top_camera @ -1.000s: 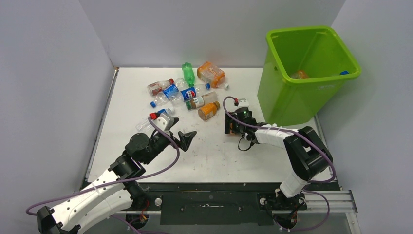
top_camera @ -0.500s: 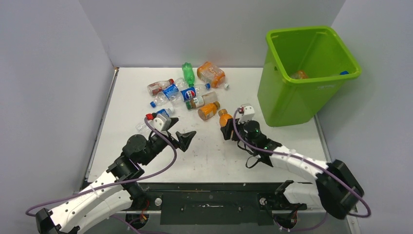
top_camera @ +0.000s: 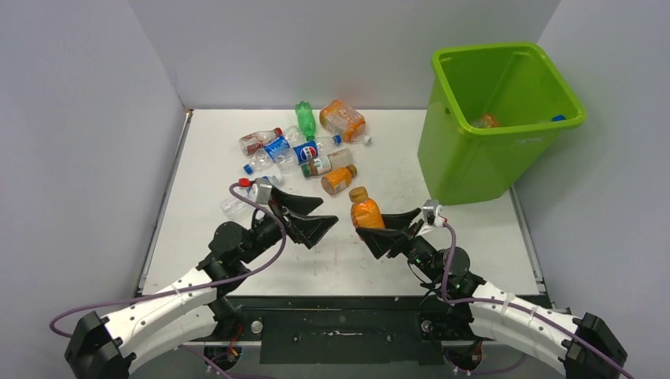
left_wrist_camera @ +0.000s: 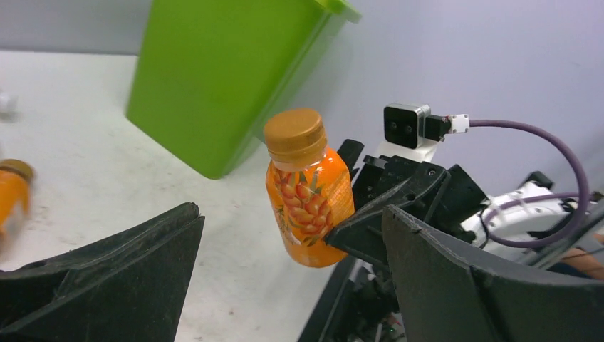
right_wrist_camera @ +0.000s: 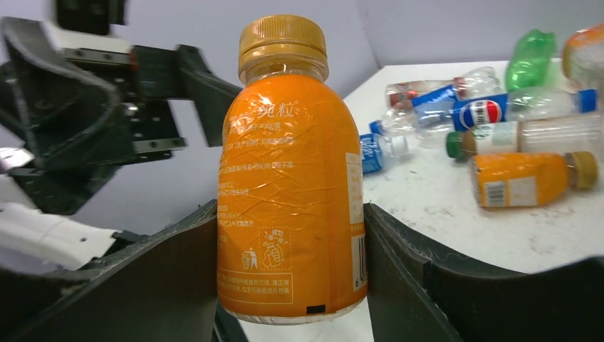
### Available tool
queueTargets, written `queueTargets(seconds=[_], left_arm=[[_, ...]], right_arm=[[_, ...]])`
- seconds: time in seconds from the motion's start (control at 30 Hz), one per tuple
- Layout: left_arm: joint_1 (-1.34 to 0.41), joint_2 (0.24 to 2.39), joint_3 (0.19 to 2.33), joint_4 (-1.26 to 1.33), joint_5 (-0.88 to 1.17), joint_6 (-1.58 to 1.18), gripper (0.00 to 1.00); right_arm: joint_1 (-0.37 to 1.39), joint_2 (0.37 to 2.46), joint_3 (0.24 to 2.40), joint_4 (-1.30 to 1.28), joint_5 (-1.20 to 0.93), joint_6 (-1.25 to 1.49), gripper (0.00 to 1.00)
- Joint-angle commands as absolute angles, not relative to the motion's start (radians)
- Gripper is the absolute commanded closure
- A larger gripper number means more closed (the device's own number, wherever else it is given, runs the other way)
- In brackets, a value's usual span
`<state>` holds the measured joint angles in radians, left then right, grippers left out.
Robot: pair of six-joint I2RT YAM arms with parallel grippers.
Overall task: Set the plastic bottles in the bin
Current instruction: Pick up the plastic bottle at the center of the board.
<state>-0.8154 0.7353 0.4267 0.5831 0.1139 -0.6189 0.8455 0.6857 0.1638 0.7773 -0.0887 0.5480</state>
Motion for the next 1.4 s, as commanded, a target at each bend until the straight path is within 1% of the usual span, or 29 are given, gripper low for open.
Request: queueTargets(seconds=[0.0, 0.17, 0.37, 0.43, 0.57, 0.7, 0.77, 0.93, 1.07, 1.1, 1.13, 1.17, 1.2, 1.23, 1.27, 1.33, 1.37], left_arm=[[-0.827, 0.854, 0.46, 0.842, 0.25, -0.786, 0.04], [-0.88, 0.944, 0.475, 0.91, 0.272, -0.784, 0.04], [-0.912, 0.97, 0.494, 0.86, 0.238, -0.739, 0.04], [-0.92, 0.973, 0.496, 0.861, 0.234, -0.732, 0.01], [-0.957, 0.993, 0.514, 0.829, 0.235, -0.693, 0.17], [-1.002, 1.018, 0.52, 0.814, 0.221, -0.654, 0.23], [-1.018, 1.025, 0.523, 0.816, 0.208, -0.638, 0.28], [-1.031, 1.023, 0.528, 0.824, 0.169, -0.614, 0.49], [-1.033, 1.024, 0.526, 0.845, 0.157, -0.611, 0.51], [-1.035, 1.027, 0.527, 0.85, 0.159, -0.612, 0.58], [-1.036, 1.031, 0.53, 0.852, 0.165, -0.609, 0.63], [-1.039, 1.033, 0.532, 0.85, 0.17, -0.602, 0.74], [-1.04, 1.033, 0.533, 0.844, 0.176, -0.589, 0.83], [-1.04, 1.026, 0.533, 0.833, 0.178, -0.577, 0.91], [-1.04, 1.015, 0.532, 0.818, 0.175, -0.562, 0.99], [-1.04, 0.973, 0.529, 0.772, 0.156, -0.524, 1.0], [-1.038, 0.943, 0.532, 0.739, 0.141, -0.493, 1.0]], right_arm=[[0.915, 0.681, 0.141, 0.997, -0.107, 0.574, 0.66], [1.006, 0.709, 0.115, 1.056, -0.044, 0.547, 0.67], [1.075, 0.736, 0.113, 1.088, 0.033, 0.507, 0.68], [1.082, 0.743, 0.122, 1.084, 0.042, 0.494, 0.68], [1.09, 0.747, 0.127, 1.082, 0.068, 0.486, 0.68], [1.105, 0.754, 0.118, 1.107, 0.097, 0.484, 0.68], [1.119, 0.758, 0.114, 1.119, 0.113, 0.478, 0.68], [1.152, 0.774, 0.119, 1.11, 0.135, 0.45, 0.68], [1.171, 0.783, 0.127, 1.087, 0.143, 0.436, 0.66], [1.174, 0.785, 0.129, 1.084, 0.144, 0.434, 0.65], [1.179, 0.788, 0.132, 1.075, 0.146, 0.433, 0.62], [1.181, 0.788, 0.138, 1.06, 0.144, 0.433, 0.55], [1.181, 0.787, 0.148, 1.027, 0.137, 0.436, 0.45], [1.181, 0.778, 0.167, 0.974, 0.128, 0.434, 0.3], [1.181, 0.763, 0.196, 0.891, 0.124, 0.437, 0.19], [1.181, 0.728, 0.283, 0.688, 0.124, 0.441, 0.0], [1.181, 0.71, 0.317, 0.598, 0.122, 0.442, 0.07]])
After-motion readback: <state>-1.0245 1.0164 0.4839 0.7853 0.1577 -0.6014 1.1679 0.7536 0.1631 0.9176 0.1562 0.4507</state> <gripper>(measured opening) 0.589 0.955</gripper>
